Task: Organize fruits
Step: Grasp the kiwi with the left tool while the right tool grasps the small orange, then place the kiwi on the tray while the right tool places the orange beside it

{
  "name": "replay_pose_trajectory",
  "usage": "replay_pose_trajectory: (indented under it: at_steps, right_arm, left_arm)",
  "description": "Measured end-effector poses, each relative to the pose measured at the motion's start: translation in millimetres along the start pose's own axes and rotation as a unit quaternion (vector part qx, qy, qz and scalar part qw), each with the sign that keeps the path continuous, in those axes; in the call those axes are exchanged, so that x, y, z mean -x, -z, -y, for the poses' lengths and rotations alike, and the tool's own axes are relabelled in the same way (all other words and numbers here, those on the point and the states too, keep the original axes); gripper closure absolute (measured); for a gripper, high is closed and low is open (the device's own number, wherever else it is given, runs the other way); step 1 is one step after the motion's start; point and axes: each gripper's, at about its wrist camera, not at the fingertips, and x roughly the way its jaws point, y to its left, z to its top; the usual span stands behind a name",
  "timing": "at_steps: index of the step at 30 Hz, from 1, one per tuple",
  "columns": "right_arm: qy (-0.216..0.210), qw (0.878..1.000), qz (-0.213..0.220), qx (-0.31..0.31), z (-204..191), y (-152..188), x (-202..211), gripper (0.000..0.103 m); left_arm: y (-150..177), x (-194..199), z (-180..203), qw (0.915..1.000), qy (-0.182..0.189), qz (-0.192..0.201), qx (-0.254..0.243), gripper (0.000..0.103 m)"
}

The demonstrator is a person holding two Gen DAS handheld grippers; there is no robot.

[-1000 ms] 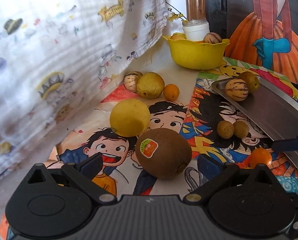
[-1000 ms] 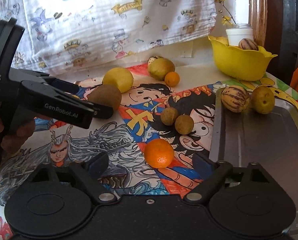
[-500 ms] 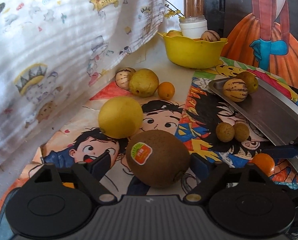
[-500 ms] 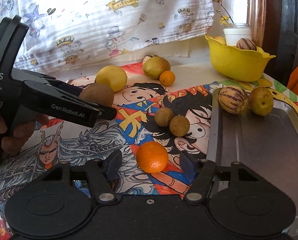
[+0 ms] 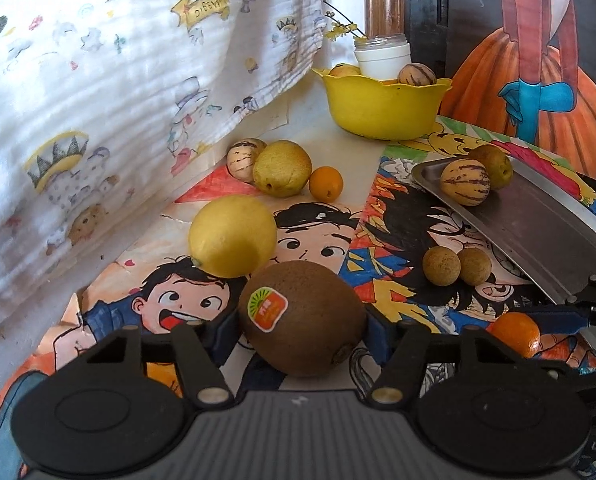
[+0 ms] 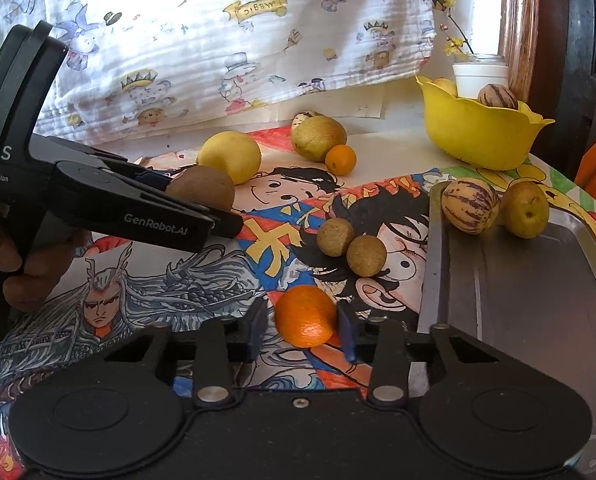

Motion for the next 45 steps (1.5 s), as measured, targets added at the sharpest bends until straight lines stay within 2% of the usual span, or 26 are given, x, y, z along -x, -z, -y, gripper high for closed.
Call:
replay_pose_trajectory:
  at_steps: [7,13,23,31,37,41,45]
  right_arm:
    - [-0.002,1.0,0.0,0.001,2,3,6,0.069]
    - [-0.009,1.0,0.004,-0.005,1,10,20,0.069]
    - [-0.002,0.999,0.026,-0.04,14,26,61,0.069]
    - [0.017,0.996,0.059,-0.063,48,33,101,0.069]
    - [0.04,0.996,0.073,-0.045,85,29,118,0.069]
    - [0.051,0.995,0.081,-0.021,119,14,119,0.069]
    - [0.075,0.994,0.081,0.009,155,-5,103,0.069]
  left_arm:
    - [1,9,2,0.9993,-0.001,-0.02,0.032,0.036]
    - [6,23,13,0.999,0.001,-0.026,0.038,0.036]
    - [10,47,38,0.9967,0.027,-0.038,0.067,0.036]
    - [-10,62,80,0.9966,0.048,-0.013,0.066,0.036]
    - [-36,51,111,0.9959,0.059,-0.004,0.068,0.036]
    - [-55,35,124,0.9957,0.066,0.008,0.065,0.036]
    - [-66,17,134,0.9958,0.071,0.021,0.052,0.036]
